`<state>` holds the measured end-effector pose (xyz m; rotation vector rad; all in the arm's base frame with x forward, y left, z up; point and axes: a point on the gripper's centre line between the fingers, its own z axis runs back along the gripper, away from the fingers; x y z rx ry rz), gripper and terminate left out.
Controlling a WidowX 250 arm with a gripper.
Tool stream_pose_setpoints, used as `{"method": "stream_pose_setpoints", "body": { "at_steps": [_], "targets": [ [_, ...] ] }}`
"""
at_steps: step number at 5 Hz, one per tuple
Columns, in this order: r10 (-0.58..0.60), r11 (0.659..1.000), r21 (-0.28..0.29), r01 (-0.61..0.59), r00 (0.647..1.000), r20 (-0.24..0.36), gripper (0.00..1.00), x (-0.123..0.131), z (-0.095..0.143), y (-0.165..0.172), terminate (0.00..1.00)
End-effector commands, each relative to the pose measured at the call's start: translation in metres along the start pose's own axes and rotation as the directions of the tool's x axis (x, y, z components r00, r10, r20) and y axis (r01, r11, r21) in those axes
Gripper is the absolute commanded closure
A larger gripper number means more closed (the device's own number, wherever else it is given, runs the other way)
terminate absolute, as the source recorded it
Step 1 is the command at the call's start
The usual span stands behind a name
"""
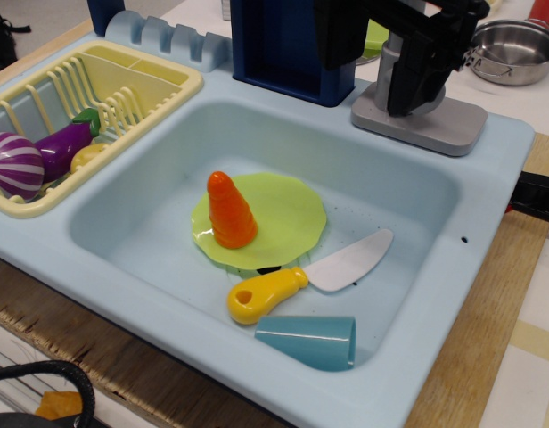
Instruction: Turn lever vertical to-front
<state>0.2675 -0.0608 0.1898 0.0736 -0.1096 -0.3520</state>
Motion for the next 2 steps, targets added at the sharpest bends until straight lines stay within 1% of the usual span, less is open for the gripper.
{"method": "stream_pose_setpoints", "body": {
  "at_steps": [1, 2],
  "targets": [
    [0.000, 1.000, 0.000, 0.000, 1.000, 0.000, 0.00, 0.000, 0.000, 0.000, 0.00],
    [-0.049, 0.998, 0.043, 0.045, 0.995, 0.083, 0.00, 0.020, 0.008, 0.000, 0.00]
  ]
}}
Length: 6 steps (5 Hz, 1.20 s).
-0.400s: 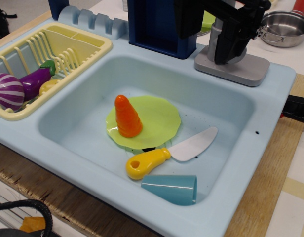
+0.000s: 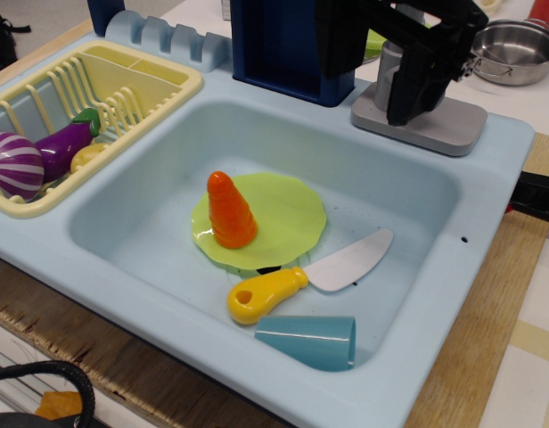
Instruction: Turn lever vertical to-front
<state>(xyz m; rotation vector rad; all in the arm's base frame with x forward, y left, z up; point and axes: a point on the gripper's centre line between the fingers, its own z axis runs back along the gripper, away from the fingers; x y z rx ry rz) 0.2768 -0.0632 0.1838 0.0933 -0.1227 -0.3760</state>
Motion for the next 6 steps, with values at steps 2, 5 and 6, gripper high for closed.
{"method": "stream_pose_setpoints", "body": {
  "at_steps": [2, 5, 6],
  "targets": [
    [-0.053, 0.997, 0.065, 0.040, 0.977, 0.206, 0.00, 0.032, 0.024, -0.002, 0.00],
    [-0.045, 0.997, 0.076, 0.022, 0.950, 0.310, 0.00, 0.057, 0.024, -0.003, 0.00],
    [-0.020, 0.998, 0.067, 0.001, 0.958, 0.285, 1.00, 0.054, 0.019, -0.004, 0.00]
  ]
}}
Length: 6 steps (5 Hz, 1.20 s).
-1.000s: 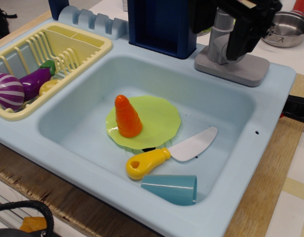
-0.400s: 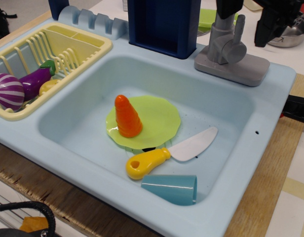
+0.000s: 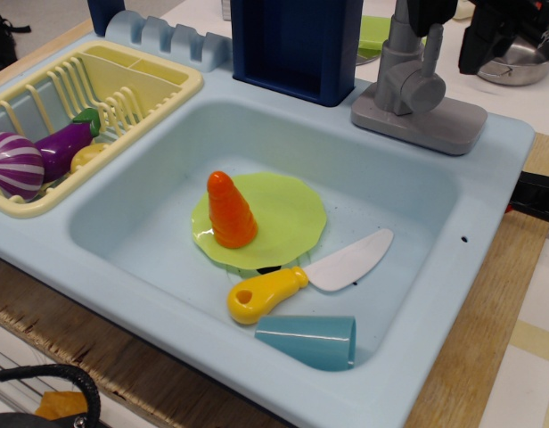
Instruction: Turn lever vertical to-front
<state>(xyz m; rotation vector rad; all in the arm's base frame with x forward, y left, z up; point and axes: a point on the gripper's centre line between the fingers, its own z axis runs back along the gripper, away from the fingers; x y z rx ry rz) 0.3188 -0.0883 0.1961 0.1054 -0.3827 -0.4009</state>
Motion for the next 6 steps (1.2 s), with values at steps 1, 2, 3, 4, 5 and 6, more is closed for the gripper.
{"method": "stream_pose_setpoints", "body": {
  "at_steps": [1, 2, 3, 4, 5, 6],
  "targets": [
    [0.030, 0.999, 0.016, -0.030, 0.999, 0.020, 1.00, -0.003, 0.003, 0.004, 0.00],
    [0.048, 0.999, 0.010, -0.048, 0.999, -0.008, 1.00, -0.012, -0.001, 0.003, 0.00],
    [0.092, 0.996, -0.002, -0.092, 0.995, -0.040, 1.00, -0.030, -0.007, 0.002, 0.00],
    [0.137, 0.990, -0.024, -0.139, 0.988, -0.076, 1.00, -0.046, -0.017, 0.000, 0.00],
    [0.175, 0.980, -0.066, -0.188, 0.970, -0.169, 1.00, -0.059, -0.025, -0.002, 0.00],
    [0.202, 0.970, -0.092, -0.225, 0.957, -0.207, 1.00, -0.075, -0.033, -0.005, 0.00]
  ]
}}
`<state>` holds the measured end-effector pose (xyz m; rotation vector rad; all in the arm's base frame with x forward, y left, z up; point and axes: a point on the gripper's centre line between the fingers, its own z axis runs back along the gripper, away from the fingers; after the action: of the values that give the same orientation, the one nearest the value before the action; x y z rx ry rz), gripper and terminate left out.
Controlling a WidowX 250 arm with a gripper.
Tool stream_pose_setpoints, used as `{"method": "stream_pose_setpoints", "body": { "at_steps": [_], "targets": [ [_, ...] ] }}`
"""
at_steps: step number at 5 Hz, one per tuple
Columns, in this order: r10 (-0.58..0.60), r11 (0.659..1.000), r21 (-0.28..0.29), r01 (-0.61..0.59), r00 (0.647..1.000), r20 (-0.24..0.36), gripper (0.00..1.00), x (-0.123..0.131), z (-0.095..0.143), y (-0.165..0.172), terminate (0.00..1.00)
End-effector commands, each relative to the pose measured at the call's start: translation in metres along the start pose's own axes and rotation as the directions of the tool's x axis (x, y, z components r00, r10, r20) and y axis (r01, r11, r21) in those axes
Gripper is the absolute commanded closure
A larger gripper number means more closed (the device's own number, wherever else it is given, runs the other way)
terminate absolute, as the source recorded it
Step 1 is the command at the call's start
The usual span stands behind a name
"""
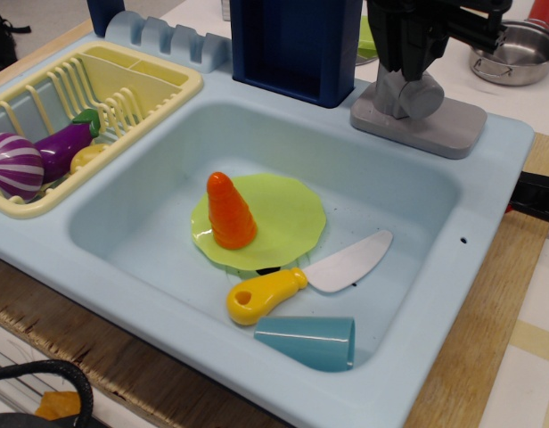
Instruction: Turn lever vertical to-front
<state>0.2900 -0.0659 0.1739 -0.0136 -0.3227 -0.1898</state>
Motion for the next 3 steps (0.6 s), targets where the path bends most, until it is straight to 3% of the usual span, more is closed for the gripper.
{"method": "stream_pose_setpoints", "body": {
  "at_steps": [1, 3],
  "targets": [
    [0.005, 1.000, -0.027, -0.010, 0.980, -0.201, 1.00, -0.039, -0.031, 0.004, 0.00],
    [0.030, 0.999, -0.033, -0.040, 0.966, -0.258, 1.00, -0.053, -0.038, 0.017, 0.00]
  ]
}}
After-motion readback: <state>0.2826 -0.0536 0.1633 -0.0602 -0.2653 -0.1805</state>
